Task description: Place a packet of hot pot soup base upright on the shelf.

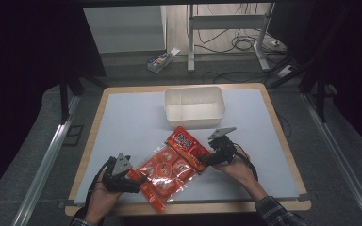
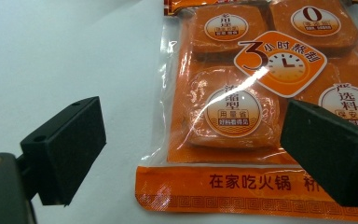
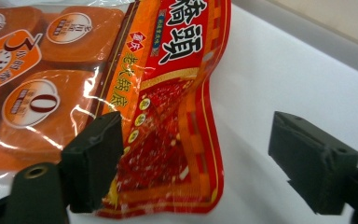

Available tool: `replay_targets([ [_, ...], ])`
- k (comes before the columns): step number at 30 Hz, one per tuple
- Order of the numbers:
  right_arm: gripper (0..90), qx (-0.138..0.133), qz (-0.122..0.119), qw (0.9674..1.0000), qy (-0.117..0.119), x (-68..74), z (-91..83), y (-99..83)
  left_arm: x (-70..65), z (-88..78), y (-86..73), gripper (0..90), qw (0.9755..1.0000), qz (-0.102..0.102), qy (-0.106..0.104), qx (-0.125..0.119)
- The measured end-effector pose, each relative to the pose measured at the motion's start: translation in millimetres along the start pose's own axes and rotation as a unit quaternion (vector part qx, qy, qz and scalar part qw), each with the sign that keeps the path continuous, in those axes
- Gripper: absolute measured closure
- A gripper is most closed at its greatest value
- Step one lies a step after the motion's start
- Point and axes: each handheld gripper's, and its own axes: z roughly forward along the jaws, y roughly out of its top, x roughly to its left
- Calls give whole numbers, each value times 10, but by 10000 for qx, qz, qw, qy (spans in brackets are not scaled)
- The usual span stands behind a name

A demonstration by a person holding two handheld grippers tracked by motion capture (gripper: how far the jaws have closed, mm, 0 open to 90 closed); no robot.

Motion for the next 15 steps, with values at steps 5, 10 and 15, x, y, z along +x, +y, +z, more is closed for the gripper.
replay_targets([
  [5, 268, 100, -101, 9999, 91, 4, 112, 61, 13, 9, -9, 67, 10000, -45, 17, 34],
  [10, 327, 167, -185, 9994, 225, 30, 213, 137, 14, 10, -9, 68, 10000, -43, 31, 47],
  [15, 480, 249, -388, 9983, 367, 105, 303, 211, 15, 19, -12, 69, 10000, -50, 2, 74],
])
